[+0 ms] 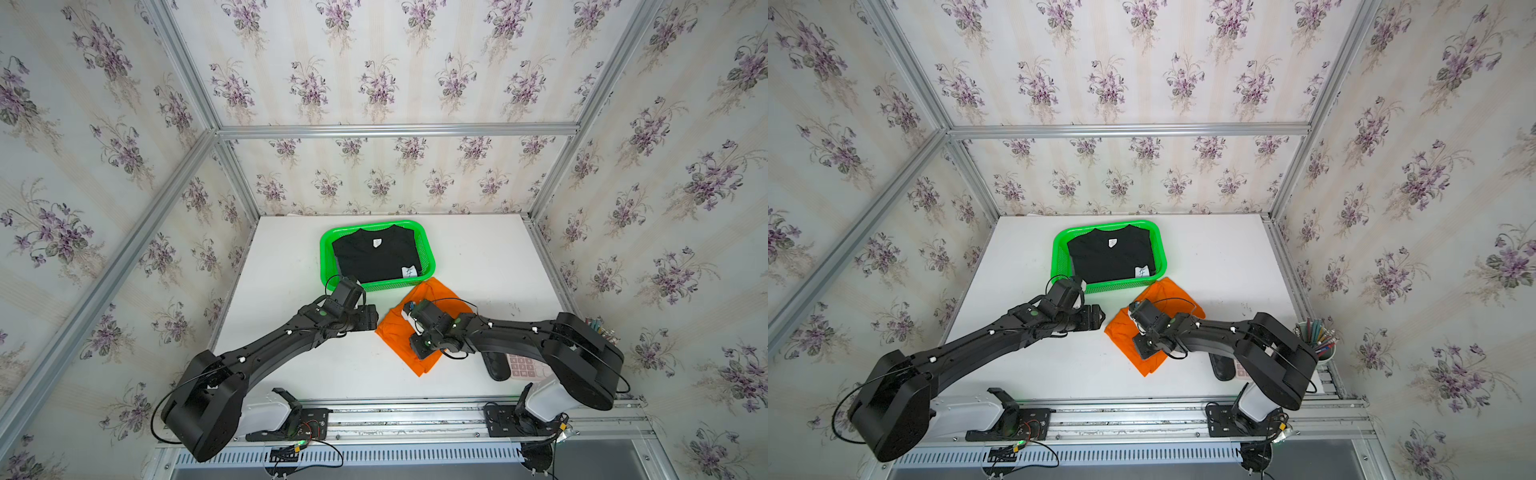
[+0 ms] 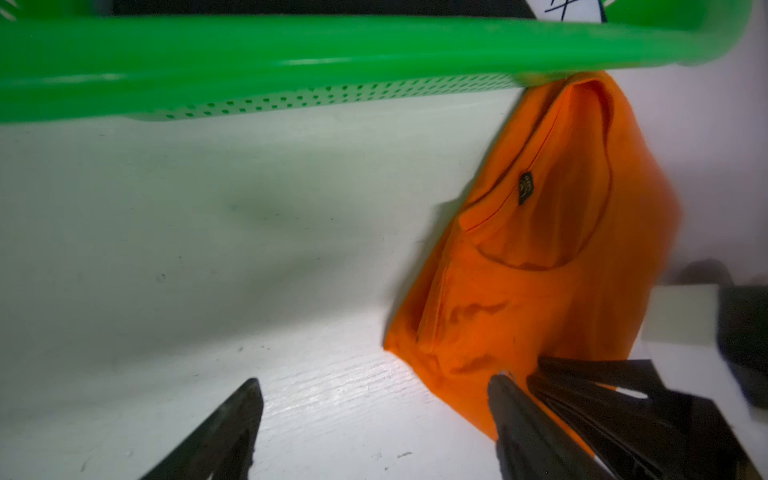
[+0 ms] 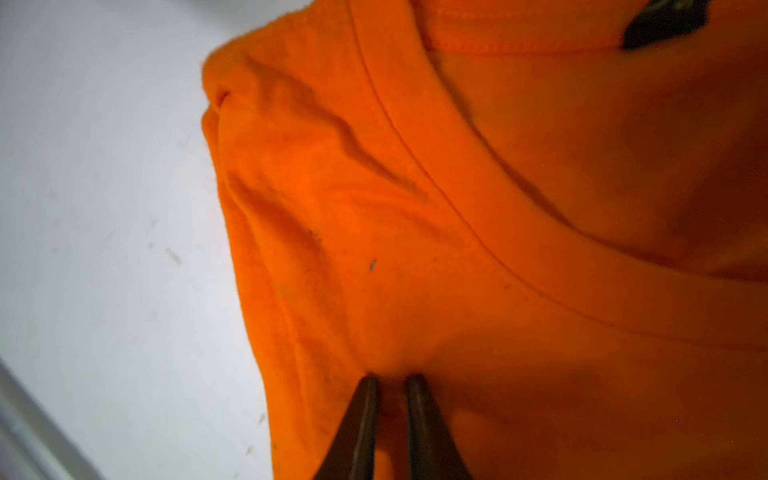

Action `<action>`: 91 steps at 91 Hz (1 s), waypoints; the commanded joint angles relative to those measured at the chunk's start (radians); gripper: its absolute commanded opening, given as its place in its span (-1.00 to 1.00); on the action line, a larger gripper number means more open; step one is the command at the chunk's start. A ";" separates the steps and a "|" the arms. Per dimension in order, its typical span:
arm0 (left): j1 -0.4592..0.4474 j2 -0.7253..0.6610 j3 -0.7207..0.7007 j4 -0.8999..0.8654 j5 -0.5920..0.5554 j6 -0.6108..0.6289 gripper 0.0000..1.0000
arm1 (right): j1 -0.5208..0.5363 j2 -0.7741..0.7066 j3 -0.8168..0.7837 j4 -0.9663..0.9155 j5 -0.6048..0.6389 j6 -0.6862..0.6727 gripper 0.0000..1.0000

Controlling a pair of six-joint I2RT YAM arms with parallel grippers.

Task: Put the folded t-shirts into the basket
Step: Move the T-shirt to the center of the board.

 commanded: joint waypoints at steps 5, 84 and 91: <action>0.000 -0.018 0.002 -0.096 0.100 0.051 0.73 | 0.004 -0.009 -0.005 -0.076 -0.302 -0.069 -0.64; -0.002 0.157 0.096 -0.230 0.302 0.159 0.56 | -0.201 -0.230 0.136 -0.147 0.046 0.008 0.03; -0.002 0.212 0.116 -0.228 0.327 0.167 0.56 | -0.226 -0.230 0.137 -0.152 0.059 0.021 0.05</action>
